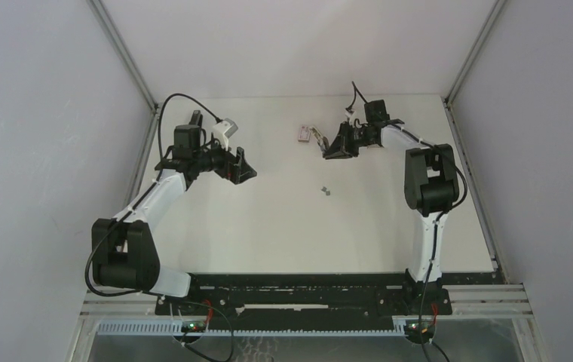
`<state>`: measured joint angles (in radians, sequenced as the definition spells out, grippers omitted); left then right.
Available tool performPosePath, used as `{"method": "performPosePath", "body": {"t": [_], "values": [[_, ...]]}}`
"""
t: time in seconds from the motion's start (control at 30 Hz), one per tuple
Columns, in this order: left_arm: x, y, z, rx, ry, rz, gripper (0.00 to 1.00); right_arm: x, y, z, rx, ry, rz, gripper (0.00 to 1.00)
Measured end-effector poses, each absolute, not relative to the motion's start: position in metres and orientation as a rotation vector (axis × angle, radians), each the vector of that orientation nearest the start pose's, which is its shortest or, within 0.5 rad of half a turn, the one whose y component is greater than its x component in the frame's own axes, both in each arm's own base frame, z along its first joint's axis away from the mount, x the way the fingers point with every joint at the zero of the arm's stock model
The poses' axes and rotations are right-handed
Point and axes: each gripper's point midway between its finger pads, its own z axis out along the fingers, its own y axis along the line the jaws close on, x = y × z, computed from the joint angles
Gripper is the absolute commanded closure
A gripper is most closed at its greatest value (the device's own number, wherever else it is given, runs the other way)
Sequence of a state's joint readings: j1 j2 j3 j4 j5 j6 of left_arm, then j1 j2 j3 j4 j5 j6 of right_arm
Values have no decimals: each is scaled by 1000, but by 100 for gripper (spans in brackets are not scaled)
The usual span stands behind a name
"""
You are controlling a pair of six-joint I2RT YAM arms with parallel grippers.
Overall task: Unload the staples from the stapler
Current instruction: Place the stapler at the center of the board.
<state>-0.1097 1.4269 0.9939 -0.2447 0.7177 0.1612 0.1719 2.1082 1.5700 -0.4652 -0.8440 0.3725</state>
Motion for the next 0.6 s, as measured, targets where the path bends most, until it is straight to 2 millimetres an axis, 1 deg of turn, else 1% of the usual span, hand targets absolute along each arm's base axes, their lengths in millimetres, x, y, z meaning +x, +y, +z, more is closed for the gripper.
{"method": "performPosePath", "body": {"t": [0.17,0.33,0.47,0.6], "values": [[353,-150,161,671,2055,-767,0,457,210,83,102,2539,1373,100],[353,-149,161,673,2057,-765,0,482,201,67,290,2523,1436,100],[353,-148,160,674,2060,-758,0,490,200,57,382,2521,1470,100],[353,-148,160,674,2061,-758,0,492,201,55,431,2518,1504,100]]}}
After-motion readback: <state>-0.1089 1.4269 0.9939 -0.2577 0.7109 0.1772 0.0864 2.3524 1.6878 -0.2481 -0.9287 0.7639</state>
